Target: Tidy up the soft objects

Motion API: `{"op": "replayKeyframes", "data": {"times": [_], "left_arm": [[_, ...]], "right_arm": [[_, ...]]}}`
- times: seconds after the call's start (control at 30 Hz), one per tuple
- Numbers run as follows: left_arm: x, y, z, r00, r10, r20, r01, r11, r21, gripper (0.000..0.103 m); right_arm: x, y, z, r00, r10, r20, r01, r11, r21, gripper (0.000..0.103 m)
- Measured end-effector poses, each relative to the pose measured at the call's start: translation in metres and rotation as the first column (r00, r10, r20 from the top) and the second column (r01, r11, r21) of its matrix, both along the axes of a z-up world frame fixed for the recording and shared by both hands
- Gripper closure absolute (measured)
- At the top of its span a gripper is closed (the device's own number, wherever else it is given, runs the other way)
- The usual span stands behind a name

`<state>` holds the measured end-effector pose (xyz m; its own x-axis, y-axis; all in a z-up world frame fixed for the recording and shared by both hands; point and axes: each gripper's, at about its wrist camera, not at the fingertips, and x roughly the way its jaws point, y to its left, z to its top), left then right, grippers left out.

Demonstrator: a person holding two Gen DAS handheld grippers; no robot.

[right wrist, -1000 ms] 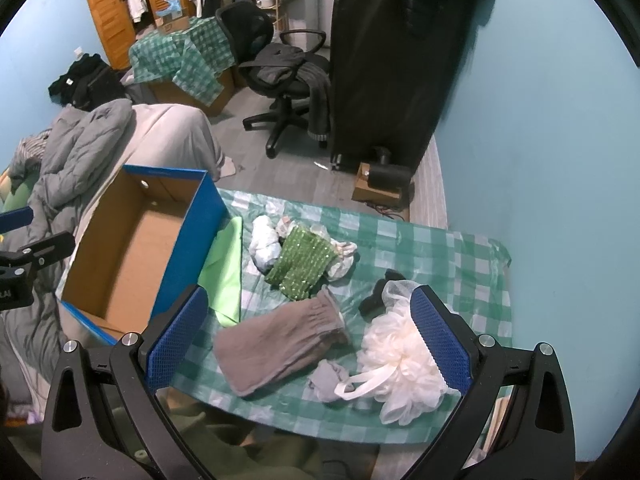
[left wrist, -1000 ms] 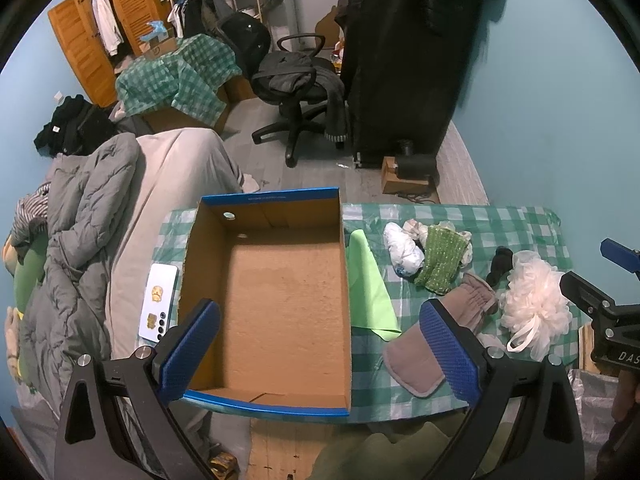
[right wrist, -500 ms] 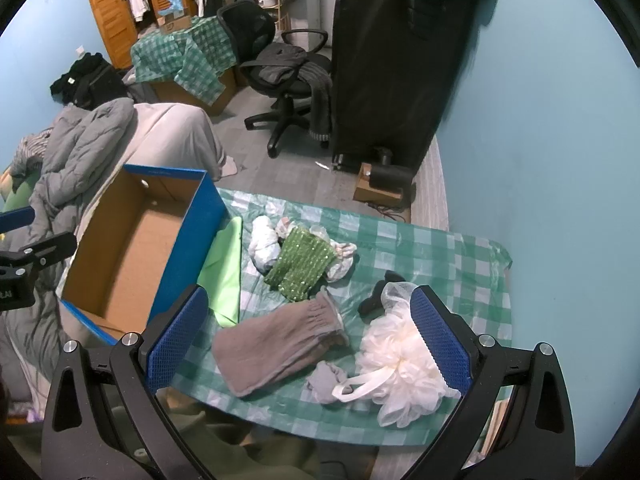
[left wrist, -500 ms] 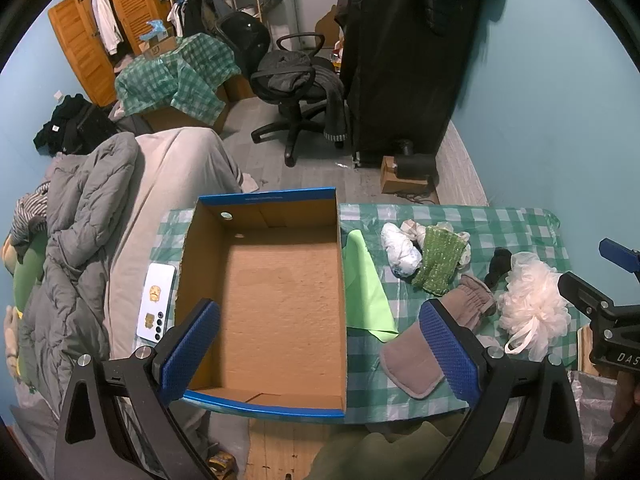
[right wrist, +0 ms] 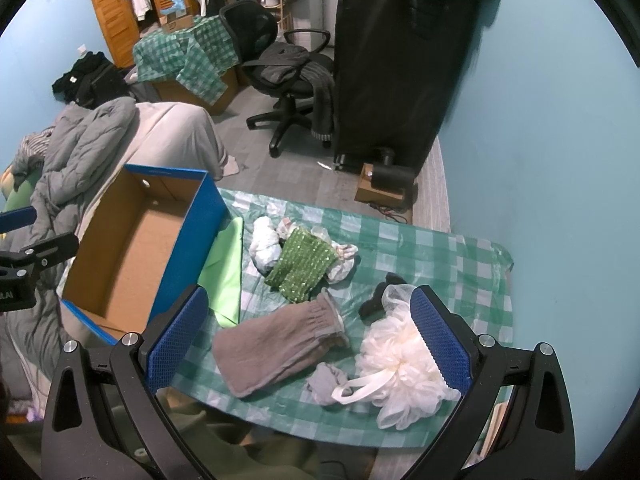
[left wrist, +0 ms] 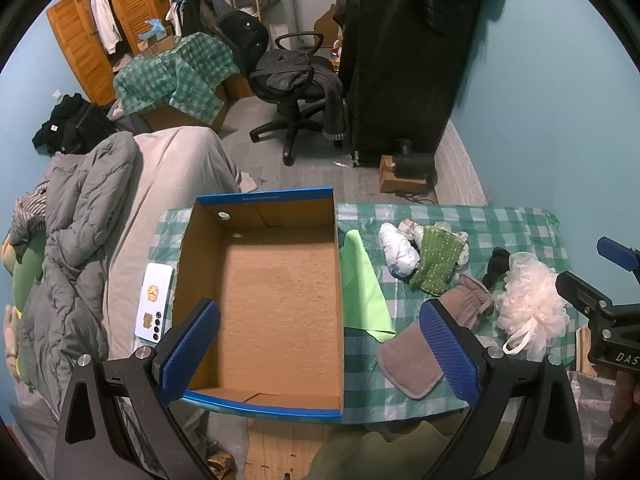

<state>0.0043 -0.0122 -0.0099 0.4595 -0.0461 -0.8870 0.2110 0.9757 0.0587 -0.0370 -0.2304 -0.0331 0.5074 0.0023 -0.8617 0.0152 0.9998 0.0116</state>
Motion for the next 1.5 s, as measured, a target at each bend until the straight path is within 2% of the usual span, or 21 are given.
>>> {"op": "replayKeyframes", "data": {"times": [0.33, 0.53, 0.6, 0.67, 0.9, 1.27, 1.5], "left_arm": [[-0.001, -0.016, -0.004, 1.000, -0.009, -0.007, 0.009, 1.000, -0.004, 0.002], [-0.001, -0.020, -0.002, 1.000, -0.024, -0.014, 0.023, 1.000, -0.008, 0.002], [-0.002, -0.023, -0.002, 0.999, -0.028, -0.017, 0.028, 1.000, -0.009, 0.002], [-0.001, -0.022, -0.002, 0.999, -0.035, -0.023, 0.034, 0.999, -0.009, 0.002], [0.002, -0.031, -0.015, 0.996, -0.051, -0.071, 0.048, 0.998, -0.031, 0.002], [0.004, -0.054, -0.043, 0.986, -0.113, -0.121, 0.111, 0.993, -0.026, 0.002], [0.006, -0.071, -0.057, 0.977, -0.157, -0.143, 0.157, 0.988, -0.012, 0.002]], "right_arm": [[0.002, 0.001, 0.010, 1.000, -0.002, -0.002, 0.002, 1.000, 0.000, 0.003], [-0.004, -0.008, 0.000, 1.000, -0.014, -0.001, 0.014, 1.000, -0.001, 0.003], [-0.006, -0.010, 0.007, 1.000, -0.019, -0.002, 0.019, 1.000, -0.001, 0.003], [-0.007, -0.019, -0.002, 1.000, -0.029, -0.003, 0.029, 1.000, -0.006, 0.003], [-0.011, -0.030, -0.002, 0.999, -0.041, -0.012, 0.041, 0.999, -0.024, 0.003], [-0.027, -0.082, -0.019, 0.991, -0.122, -0.052, 0.120, 0.992, -0.040, 0.003], [-0.041, -0.121, -0.037, 0.978, -0.181, -0.100, 0.180, 0.984, -0.010, 0.003]]}}
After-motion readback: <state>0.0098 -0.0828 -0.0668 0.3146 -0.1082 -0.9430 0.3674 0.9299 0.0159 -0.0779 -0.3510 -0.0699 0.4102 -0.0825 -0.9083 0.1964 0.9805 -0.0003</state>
